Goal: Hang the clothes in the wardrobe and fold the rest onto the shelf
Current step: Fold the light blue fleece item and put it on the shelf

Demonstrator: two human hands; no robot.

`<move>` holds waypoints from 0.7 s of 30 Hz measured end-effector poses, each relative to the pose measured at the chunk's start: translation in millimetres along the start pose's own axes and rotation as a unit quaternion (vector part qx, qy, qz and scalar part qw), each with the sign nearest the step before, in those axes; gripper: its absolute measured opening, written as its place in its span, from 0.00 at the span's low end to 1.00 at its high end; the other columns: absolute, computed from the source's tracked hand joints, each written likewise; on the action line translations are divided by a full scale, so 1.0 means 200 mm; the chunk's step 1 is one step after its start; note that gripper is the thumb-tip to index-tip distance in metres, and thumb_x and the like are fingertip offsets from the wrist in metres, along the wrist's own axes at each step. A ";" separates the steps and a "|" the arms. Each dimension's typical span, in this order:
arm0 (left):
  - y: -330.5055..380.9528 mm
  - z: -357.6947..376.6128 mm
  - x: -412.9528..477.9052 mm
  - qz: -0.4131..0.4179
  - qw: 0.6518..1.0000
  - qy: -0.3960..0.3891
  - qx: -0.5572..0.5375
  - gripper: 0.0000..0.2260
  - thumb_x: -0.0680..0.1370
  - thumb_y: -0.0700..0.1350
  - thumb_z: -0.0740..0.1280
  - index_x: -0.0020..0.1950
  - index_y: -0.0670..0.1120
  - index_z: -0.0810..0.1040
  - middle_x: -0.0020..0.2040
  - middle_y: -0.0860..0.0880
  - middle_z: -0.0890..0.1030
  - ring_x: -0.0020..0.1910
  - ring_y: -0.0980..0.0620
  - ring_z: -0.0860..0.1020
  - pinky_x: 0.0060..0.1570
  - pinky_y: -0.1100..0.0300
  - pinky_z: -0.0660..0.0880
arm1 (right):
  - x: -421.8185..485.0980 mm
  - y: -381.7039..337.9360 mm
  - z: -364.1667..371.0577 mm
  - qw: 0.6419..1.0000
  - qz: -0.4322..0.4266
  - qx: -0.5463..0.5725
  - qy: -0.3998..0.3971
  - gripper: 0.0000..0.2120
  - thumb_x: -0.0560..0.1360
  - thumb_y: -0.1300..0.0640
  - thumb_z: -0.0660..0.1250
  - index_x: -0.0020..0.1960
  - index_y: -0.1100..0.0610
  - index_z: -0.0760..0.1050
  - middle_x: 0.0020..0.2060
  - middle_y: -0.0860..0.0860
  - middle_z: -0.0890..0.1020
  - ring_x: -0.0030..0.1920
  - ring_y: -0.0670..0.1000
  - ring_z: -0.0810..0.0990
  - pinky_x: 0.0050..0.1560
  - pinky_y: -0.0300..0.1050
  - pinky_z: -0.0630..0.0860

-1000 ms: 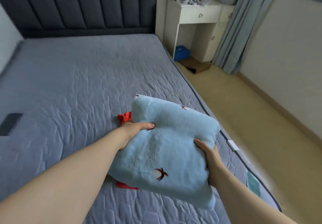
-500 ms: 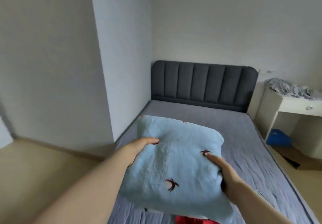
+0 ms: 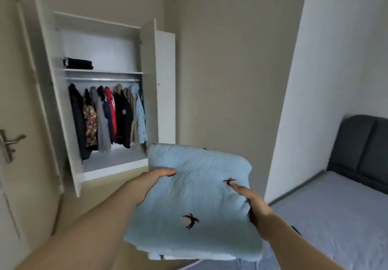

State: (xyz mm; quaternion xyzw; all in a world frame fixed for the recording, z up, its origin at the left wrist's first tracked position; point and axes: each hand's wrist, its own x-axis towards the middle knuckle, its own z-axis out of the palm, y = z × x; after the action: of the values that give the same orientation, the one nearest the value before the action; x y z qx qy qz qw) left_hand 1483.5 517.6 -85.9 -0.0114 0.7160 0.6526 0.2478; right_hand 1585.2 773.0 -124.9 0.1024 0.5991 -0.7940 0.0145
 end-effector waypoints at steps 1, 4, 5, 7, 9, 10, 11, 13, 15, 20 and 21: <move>0.00 -0.13 0.00 0.006 1.000 0.017 -0.012 0.18 0.67 0.51 0.74 0.52 0.43 0.82 0.45 0.41 0.84 0.44 0.42 0.82 0.43 0.55 0.77 | 0.10 0.01 0.11 1.000 0.006 0.001 -0.013 0.30 0.58 0.51 0.74 0.59 0.49 0.74 0.48 0.57 0.84 0.46 0.59 0.84 0.38 0.49 0.80; 0.03 -0.53 0.03 0.009 0.997 0.067 -0.027 0.18 0.67 0.51 0.74 0.53 0.43 0.82 0.45 0.41 0.84 0.43 0.42 0.82 0.42 0.55 0.78 | 0.38 0.05 0.46 0.998 -0.002 -0.013 -0.057 0.27 0.58 0.50 0.74 0.56 0.46 0.75 0.48 0.55 0.85 0.46 0.58 0.84 0.46 0.53 0.79; 0.05 -0.67 0.04 0.011 0.996 0.085 -0.031 0.19 0.67 0.52 0.74 0.54 0.43 0.81 0.46 0.41 0.84 0.45 0.42 0.82 0.45 0.54 0.78 | 0.47 0.07 0.58 0.997 0.008 -0.014 -0.072 0.25 0.57 0.50 0.75 0.54 0.45 0.76 0.48 0.54 0.85 0.46 0.58 0.84 0.49 0.54 0.78; 0.09 -0.92 0.09 0.007 0.992 0.114 -0.043 0.20 0.68 0.51 0.74 0.56 0.43 0.80 0.49 0.40 0.83 0.49 0.40 0.81 0.50 0.51 0.77 | 0.64 0.08 0.81 0.994 0.017 -0.022 -0.103 0.21 0.58 0.47 0.75 0.52 0.44 0.79 0.49 0.54 0.85 0.48 0.57 0.84 0.55 0.55 0.76; 0.12 -1.18 0.14 0.009 0.989 0.136 -0.055 0.20 0.69 0.50 0.73 0.57 0.42 0.79 0.51 0.39 0.83 0.50 0.40 0.80 0.50 0.51 0.77 | 0.83 0.11 1.04 0.989 0.029 -0.017 -0.144 0.23 0.61 0.46 0.75 0.55 0.42 0.77 0.52 0.53 0.84 0.51 0.56 0.83 0.54 0.54 0.77; 0.13 -1.27 0.16 0.010 0.988 0.142 -0.059 0.20 0.69 0.49 0.73 0.58 0.41 0.79 0.51 0.40 0.83 0.49 0.41 0.81 0.48 0.52 0.78 | 0.91 0.12 1.12 0.987 0.027 -0.019 -0.154 0.26 0.61 0.46 0.75 0.58 0.42 0.75 0.52 0.52 0.83 0.51 0.56 0.83 0.51 0.52 0.77; 0.15 -1.36 0.20 0.010 0.987 0.144 -0.064 0.20 0.69 0.49 0.73 0.58 0.41 0.79 0.51 0.40 0.83 0.48 0.41 0.81 0.46 0.53 0.78 | 0.98 0.13 1.21 0.986 0.022 -0.021 -0.161 0.27 0.61 0.46 0.74 0.60 0.42 0.73 0.53 0.52 0.83 0.51 0.56 0.83 0.47 0.50 0.78; 0.17 -1.55 0.27 0.008 0.986 0.152 -0.067 0.20 0.69 0.49 0.73 0.58 0.42 0.78 0.51 0.40 0.83 0.48 0.42 0.81 0.44 0.54 0.78 | 1.13 0.15 1.38 0.984 0.022 -0.026 -0.174 0.28 0.62 0.46 0.74 0.61 0.43 0.73 0.52 0.51 0.84 0.50 0.55 0.83 0.42 0.46 0.79; 0.18 -1.70 0.35 0.001 0.984 0.162 -0.070 0.20 0.69 0.50 0.73 0.57 0.42 0.78 0.51 0.40 0.83 0.48 0.42 0.81 0.44 0.54 0.78 | 1.28 0.18 1.51 0.982 0.037 -0.032 -0.180 0.29 0.63 0.47 0.74 0.63 0.45 0.73 0.52 0.51 0.84 0.50 0.55 0.83 0.43 0.46 0.78; 0.22 -1.93 0.57 0.002 0.983 0.163 -0.083 0.18 0.70 0.51 0.72 0.55 0.42 0.80 0.44 0.42 0.85 0.40 0.46 0.83 0.37 0.57 0.77 | 1.60 0.16 1.69 0.981 0.025 -0.027 -0.188 0.30 0.63 0.49 0.74 0.64 0.45 0.71 0.54 0.52 0.83 0.52 0.56 0.83 0.47 0.49 0.77; 0.24 -1.96 0.63 0.005 0.983 0.165 -0.084 0.17 0.71 0.50 0.71 0.55 0.42 0.80 0.43 0.42 0.84 0.38 0.46 0.83 0.37 0.58 0.77 | 1.67 0.13 1.72 0.981 0.015 -0.028 -0.192 0.30 0.63 0.50 0.74 0.64 0.46 0.72 0.53 0.52 0.83 0.51 0.56 0.83 0.45 0.48 0.78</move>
State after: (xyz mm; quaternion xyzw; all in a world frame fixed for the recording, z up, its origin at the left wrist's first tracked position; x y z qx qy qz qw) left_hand 1223.4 193.9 -77.0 -0.1359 0.6897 0.7009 0.1209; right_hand 1213.0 469.7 -120.4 -0.0430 0.6054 -0.7816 0.1443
